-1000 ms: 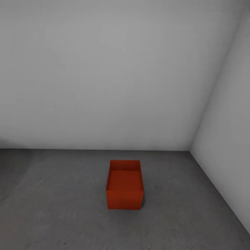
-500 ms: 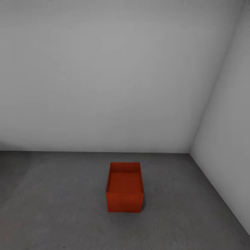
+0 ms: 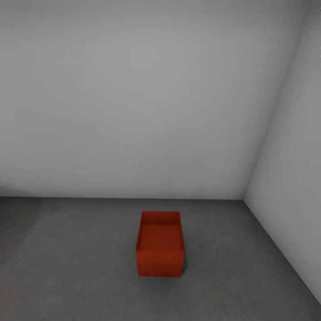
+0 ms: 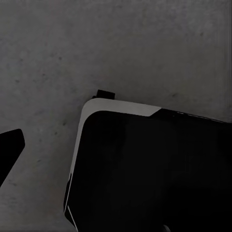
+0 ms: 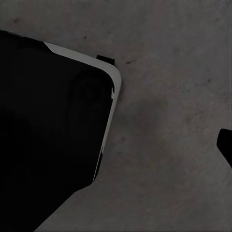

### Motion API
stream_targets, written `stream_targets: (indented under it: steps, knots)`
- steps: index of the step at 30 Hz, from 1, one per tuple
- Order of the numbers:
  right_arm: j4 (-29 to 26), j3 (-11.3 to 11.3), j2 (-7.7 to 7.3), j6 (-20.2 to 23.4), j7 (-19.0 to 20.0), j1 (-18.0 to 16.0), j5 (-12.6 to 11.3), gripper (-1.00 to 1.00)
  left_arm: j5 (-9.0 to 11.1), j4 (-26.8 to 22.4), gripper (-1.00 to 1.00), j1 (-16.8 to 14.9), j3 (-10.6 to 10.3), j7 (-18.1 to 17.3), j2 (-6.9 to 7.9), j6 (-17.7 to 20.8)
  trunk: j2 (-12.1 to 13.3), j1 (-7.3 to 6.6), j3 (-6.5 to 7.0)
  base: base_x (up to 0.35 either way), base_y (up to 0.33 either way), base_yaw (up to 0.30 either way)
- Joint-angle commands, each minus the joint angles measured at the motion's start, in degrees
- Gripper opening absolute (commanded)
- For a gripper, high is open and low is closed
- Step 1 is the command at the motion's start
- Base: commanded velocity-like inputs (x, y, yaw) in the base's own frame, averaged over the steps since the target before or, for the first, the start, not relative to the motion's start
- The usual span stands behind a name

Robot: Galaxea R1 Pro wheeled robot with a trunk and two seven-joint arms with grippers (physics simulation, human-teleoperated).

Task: Move the two storage containers from the living room to the garage. In the garage, place one container on the floor and stack the other container on top of it (either order is fine).

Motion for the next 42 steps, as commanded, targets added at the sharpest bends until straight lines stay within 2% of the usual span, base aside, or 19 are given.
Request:
stream_targets:
  steps: [1, 42]
  knots:
    - [0.18, 0.5, 0.03, -0.34, -0.01, -0.08, -0.56, 1.0, 0.57, 0.06, 1.0, -0.05, -0.48, -0.12, -0.04, -0.18, -0.12, 0.04, -0.03, 0.0, 0.0, 0.0]
    - [0.18, 0.48, 0.1, -0.45, -0.01, -0.08, -0.56, 1.0, 0.66, 0.06, 1.0, -0.05, -0.4, -0.05, 0.04, -0.18, -0.12, 0.04, 3.6, 0.0, 0.0, 0.0]
